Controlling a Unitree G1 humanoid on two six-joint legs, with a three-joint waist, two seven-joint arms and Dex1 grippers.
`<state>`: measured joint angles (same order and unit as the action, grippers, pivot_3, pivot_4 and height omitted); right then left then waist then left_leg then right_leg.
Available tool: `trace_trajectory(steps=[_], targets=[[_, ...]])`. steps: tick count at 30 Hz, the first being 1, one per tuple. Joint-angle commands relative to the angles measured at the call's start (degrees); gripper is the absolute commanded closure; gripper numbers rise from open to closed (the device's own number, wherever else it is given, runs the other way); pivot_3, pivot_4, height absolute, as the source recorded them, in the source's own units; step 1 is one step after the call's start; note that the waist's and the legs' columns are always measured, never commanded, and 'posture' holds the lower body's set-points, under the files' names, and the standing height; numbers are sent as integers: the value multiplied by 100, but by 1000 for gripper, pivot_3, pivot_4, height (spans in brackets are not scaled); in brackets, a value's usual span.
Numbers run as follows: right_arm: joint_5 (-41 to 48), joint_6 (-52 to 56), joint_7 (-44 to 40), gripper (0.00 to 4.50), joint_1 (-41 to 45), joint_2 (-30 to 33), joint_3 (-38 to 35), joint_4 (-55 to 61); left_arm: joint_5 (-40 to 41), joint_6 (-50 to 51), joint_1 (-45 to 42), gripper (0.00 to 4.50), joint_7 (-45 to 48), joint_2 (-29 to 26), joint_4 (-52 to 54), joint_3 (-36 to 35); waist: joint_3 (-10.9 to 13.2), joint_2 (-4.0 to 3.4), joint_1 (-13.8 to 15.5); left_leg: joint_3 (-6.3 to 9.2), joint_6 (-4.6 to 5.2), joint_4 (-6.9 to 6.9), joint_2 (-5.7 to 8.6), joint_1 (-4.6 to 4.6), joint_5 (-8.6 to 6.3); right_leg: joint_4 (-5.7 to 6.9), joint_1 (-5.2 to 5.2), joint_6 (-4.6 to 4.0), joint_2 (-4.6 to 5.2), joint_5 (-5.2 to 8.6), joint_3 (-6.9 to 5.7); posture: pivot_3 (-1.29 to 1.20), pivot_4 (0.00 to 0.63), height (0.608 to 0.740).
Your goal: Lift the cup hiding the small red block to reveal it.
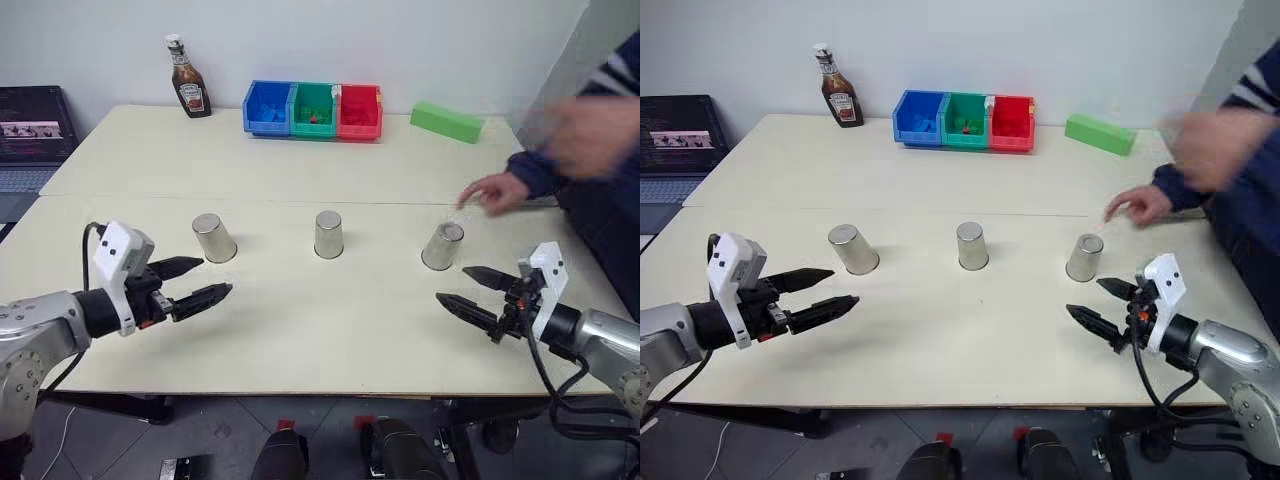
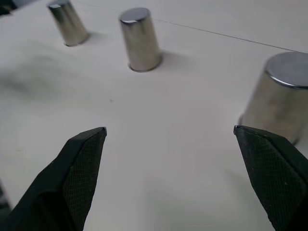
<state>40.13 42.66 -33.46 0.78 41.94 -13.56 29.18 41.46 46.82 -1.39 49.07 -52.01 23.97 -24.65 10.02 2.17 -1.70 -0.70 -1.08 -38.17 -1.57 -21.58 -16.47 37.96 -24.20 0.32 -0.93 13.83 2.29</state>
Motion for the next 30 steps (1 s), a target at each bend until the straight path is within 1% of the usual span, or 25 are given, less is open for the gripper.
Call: trace_trajectory(steps=[1, 5, 9, 12, 15, 20, 26, 29, 30], targets=[[-613, -356, 401, 0, 332, -202, 210, -309, 161, -333, -330, 44, 94, 187, 780, 541, -1, 1, 1, -2, 0, -1, 2, 0, 0, 0, 1, 2, 0, -1, 2, 0, 150, 740], [-1041, -510, 823, 0, 928, -711, 450, -1040, 34, -707, -776, 44, 50, 603, 1143, 1371, -2, 1, 0, -4, -1, -4, 2, 0, 1, 3, 2, 4, 0, -3, 7, 0, 150, 740], [-1522, -799, 1042, 0, 1421, -1002, 613, -1774, -418, -1230, -1306, 44, -97, 1086, 902, 1939, -3, 1, 1, -5, -1, -7, 5, 3, 1, 8, 4, 3, -3, -4, 8, 0, 150, 740], [-1720, -948, 1003, 0, 1615, -1163, 749, -2101, -552, -1329, -1513, 44, -77, 1261, 794, 2250, -3, 0, -2, -6, -1, -6, 6, 2, 1, 9, 3, 3, -3, -5, 10, 0, 150, 740], [-1884, -1100, 992, 0, 1803, -1324, 843, -2434, -535, -1327, -1626, 44, -77, 1373, 674, 2365, -3, -1, -13, -6, 0, -3, 5, 0, 1, 8, 1, 2, -3, -5, 11, 0, 150, 740], [-2040, -1365, 970, 0, 2173, -1652, 872, -3030, -743, -1502, -1689, 44, -86, 1418, 324, 2391, -3, -1, -14, -5, 0, -5, 5, -1, 1, 7, 0, 3, -3, -5, 10, 0, 150, 740], [-2330, -1857, 925, 0, 2432, -1863, 905, -3573, -814, -1547, -1577, 44, -59, 1404, 306, 2424, -3, -1, -9, -3, 0, -5, 7, -4, 1, 6, 0, 2, -2, -5, 8, 0, 150, 740], [-2408, -2042, 923, 518, 2489, -1887, 836, -3725, -806, -1527, -1588, 0, -52, 1384, 280, 2386, -3, -2, -9, -2, 0, -5, 7, -6, 1, 5, 0, 2, -1, -5, 7, 0, 150, 740], [-2416, -2079, 913, 784, 2488, -1889, 824, -3741, -800, -1521, -1579, 0, -51, 1379, 288, 2373, -3, -1, -9, -2, 0, -5, 7, -6, 1, 5, -1, 1, -1, -5, 7, 0, 150, 740]])
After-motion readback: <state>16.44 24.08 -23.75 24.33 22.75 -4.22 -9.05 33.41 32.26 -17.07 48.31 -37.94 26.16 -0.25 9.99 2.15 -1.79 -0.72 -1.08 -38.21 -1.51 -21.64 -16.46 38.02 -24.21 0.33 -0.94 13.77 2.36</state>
